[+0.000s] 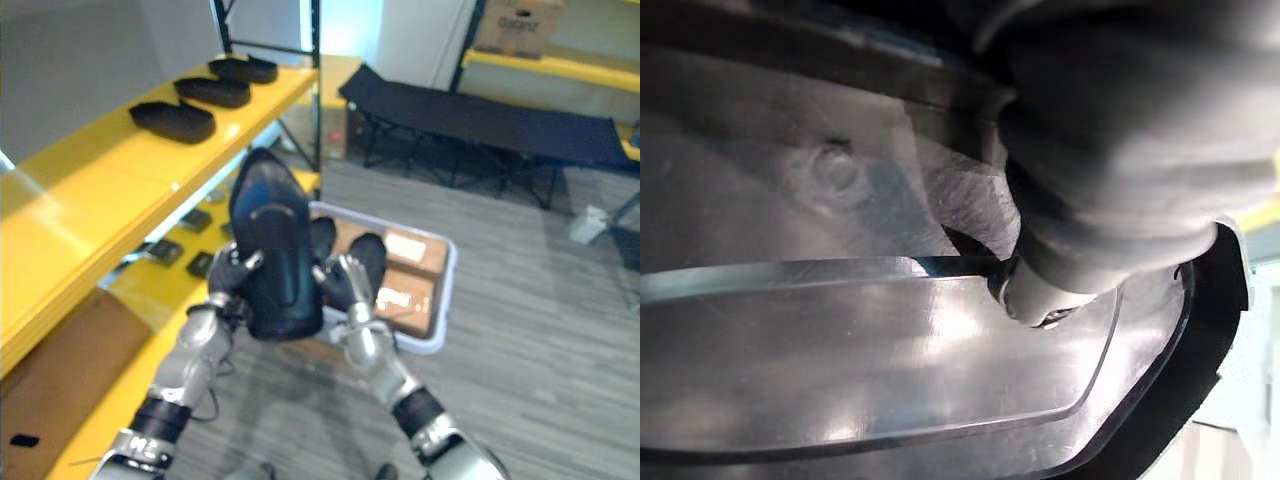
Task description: Walk over and take plastic housings, then place them on the shelf
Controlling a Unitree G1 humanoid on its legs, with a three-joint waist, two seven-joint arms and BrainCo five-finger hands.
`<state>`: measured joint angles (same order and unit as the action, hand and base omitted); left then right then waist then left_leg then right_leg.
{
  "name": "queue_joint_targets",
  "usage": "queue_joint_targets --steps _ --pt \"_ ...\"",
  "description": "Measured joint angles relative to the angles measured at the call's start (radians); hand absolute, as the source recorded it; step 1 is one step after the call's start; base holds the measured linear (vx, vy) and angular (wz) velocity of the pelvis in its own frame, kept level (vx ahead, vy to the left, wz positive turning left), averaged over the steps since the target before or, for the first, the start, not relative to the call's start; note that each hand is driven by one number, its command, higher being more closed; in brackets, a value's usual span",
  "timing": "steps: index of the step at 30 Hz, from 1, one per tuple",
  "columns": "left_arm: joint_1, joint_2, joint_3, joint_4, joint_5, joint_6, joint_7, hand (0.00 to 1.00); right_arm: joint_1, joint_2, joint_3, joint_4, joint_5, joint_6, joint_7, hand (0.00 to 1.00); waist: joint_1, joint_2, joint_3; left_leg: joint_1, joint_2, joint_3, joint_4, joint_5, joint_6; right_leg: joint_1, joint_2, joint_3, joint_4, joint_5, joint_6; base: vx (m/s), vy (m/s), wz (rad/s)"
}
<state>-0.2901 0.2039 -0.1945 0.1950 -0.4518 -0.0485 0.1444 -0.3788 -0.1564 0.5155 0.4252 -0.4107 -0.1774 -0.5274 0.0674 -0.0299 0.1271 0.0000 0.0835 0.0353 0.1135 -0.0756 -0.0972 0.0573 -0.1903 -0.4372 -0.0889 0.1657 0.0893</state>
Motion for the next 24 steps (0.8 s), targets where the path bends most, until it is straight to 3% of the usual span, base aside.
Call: queue_joint_targets --steps 2,4,7,11,16,19,23,24 --pt "0.002 0.006 -0.009 -0.018 0.043 -0.008 0.001 1.00 0.015 -0.004 0.000 -0.018 0.017 -0.005 0.000 0.00 0.002 0.003 0.002 -0.001 0.000 -0.001 0.000 0.000 0.000 0.000 0.000 -0.001 0.000 0.000 0.000 0.00 0.000 0.00" --pt "0.013 0.023 -0.024 -0.086 0.190 -0.022 0.005 1.00 0.030 -0.011 -0.001 -0.018 0.043 -0.011 0.000 0.00 0.003 0.004 0.003 -0.001 0.000 -0.001 -0.001 -0.001 0.001 -0.001 0.000 -0.001 0.000 0.000 0.000 0.00 0.000 0.00" --pt "0.038 0.026 -0.026 -0.127 0.253 -0.048 0.008 1.00 0.044 -0.011 -0.001 -0.026 0.065 -0.023 0.017 0.00 0.001 0.008 0.005 -0.001 0.000 0.000 -0.001 -0.001 0.002 -0.001 0.000 0.000 0.000 0.000 0.000 0.00 0.000 0.00" --pt "0.122 0.017 -0.052 -0.158 0.319 -0.092 0.072 1.00 0.079 -0.010 0.012 -0.028 0.240 -0.022 0.123 0.00 0.005 0.009 0.006 -0.001 0.001 0.000 -0.001 -0.001 0.001 -0.001 0.001 -0.001 0.000 0.000 0.000 0.00 0.000 0.00" --pt "0.229 -0.042 -0.049 -0.207 0.439 -0.134 0.121 1.00 0.200 0.020 -0.050 -0.108 0.553 -0.028 0.291 0.00 0.008 0.009 0.006 0.000 0.000 0.005 -0.001 -0.003 0.003 -0.001 0.001 0.001 0.003 -0.001 0.000 0.00 0.000 -0.01" --pt "0.286 -0.095 -0.041 -0.232 0.521 -0.178 0.167 1.00 0.282 0.032 -0.135 -0.186 0.738 -0.086 0.447 0.00 0.003 0.010 0.006 0.009 0.002 0.025 -0.001 -0.006 0.002 -0.005 0.002 0.017 0.008 -0.004 -0.002 0.00 0.004 -0.15" --pt "0.326 -0.117 0.011 -0.239 0.600 -0.225 0.241 1.00 0.360 0.041 -0.273 -0.296 0.884 -0.152 0.571 0.00 -0.013 0.013 0.005 0.026 0.006 0.057 -0.005 -0.016 0.002 -0.010 0.004 0.045 0.007 -0.012 -0.005 0.00 0.018 -0.24" --pt "0.349 -0.128 0.071 -0.244 0.631 -0.238 0.277 1.00 0.381 0.046 -0.351 -0.324 0.926 -0.172 0.596 0.00 -0.019 0.014 0.003 0.035 0.007 0.073 -0.013 -0.016 0.001 -0.016 0.005 0.059 0.006 -0.012 -0.005 0.01 0.018 -0.30"
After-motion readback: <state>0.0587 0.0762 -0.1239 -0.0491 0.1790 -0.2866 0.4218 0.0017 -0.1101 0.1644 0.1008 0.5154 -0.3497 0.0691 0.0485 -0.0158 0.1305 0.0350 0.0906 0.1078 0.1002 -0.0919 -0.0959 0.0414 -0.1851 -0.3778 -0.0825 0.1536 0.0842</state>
